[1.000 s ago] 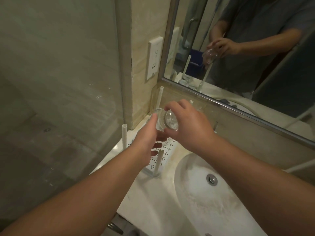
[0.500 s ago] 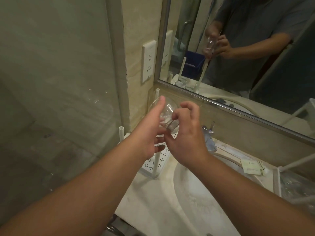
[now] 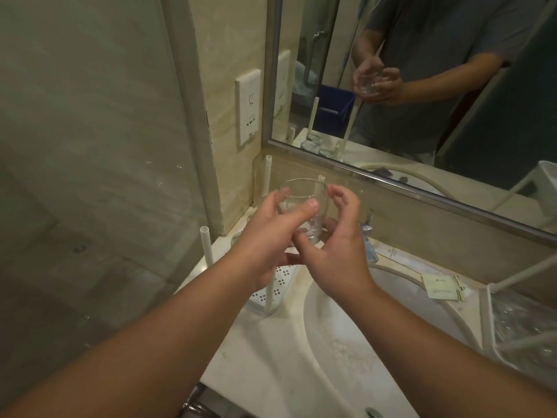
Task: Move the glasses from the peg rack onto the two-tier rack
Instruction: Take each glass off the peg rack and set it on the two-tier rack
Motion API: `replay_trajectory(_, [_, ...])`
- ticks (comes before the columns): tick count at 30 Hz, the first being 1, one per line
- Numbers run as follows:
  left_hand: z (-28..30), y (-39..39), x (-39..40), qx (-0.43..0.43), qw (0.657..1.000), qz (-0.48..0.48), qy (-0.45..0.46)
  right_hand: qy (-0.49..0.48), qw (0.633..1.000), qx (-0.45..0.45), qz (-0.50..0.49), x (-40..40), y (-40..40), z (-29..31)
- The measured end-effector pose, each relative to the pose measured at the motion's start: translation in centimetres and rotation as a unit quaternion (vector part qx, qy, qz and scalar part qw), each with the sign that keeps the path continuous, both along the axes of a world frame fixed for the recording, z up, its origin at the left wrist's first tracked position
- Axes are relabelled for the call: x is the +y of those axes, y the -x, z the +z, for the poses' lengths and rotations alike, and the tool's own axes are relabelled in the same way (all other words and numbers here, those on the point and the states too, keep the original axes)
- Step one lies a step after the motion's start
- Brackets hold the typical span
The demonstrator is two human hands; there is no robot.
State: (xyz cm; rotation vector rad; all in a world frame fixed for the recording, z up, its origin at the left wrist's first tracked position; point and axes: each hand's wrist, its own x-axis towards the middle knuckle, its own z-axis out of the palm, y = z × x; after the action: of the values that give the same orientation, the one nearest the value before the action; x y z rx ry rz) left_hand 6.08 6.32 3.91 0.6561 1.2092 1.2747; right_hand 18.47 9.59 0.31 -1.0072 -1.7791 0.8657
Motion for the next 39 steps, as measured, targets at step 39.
replay_trajectory(39, [-7.9, -25.3, 0.7, 0.224, 0.931, -0.285, -0.046, 0.193, 0.954, -0.063, -0.221, -4.4, -27.7, -6.9])
